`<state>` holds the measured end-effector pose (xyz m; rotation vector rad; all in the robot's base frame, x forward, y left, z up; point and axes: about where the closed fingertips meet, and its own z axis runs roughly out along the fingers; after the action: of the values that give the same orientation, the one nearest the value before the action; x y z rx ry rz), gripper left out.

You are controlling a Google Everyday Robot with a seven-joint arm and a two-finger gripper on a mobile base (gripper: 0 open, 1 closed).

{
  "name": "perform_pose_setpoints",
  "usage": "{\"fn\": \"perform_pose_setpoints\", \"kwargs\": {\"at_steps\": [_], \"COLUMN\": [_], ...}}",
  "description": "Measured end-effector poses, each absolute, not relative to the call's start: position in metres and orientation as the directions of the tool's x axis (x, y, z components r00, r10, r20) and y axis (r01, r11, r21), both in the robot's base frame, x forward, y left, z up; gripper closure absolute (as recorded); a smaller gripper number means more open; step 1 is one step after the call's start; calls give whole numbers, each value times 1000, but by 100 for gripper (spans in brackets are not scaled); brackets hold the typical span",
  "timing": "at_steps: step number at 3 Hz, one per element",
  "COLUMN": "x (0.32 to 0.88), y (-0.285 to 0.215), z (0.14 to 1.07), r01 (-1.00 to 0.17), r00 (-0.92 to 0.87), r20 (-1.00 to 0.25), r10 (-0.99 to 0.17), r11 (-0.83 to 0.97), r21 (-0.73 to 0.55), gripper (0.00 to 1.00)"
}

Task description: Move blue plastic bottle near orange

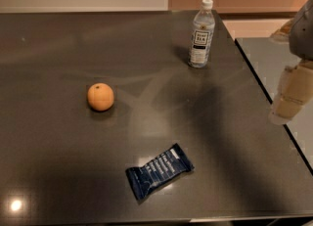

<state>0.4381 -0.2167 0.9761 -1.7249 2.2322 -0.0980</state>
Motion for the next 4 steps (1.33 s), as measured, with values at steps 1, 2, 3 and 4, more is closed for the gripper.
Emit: {"fn": "perform_pose_setpoints", "kwargs": {"at_steps": [1, 2, 3, 4], "x": [438, 459, 502, 552], "y": [-217, -222, -231, -242], "z": [977, 978, 975, 970], "r01": [-931, -920, -901, -872], "r00": [-221, -239, -260, -280], "r20": [-207, -240, -294, -364], "r10": [-953, -941, -920, -888], "r11": [269, 298, 340, 394], "r21": [-247, -255, -268, -289], "gripper": [0, 0, 0, 0]}}
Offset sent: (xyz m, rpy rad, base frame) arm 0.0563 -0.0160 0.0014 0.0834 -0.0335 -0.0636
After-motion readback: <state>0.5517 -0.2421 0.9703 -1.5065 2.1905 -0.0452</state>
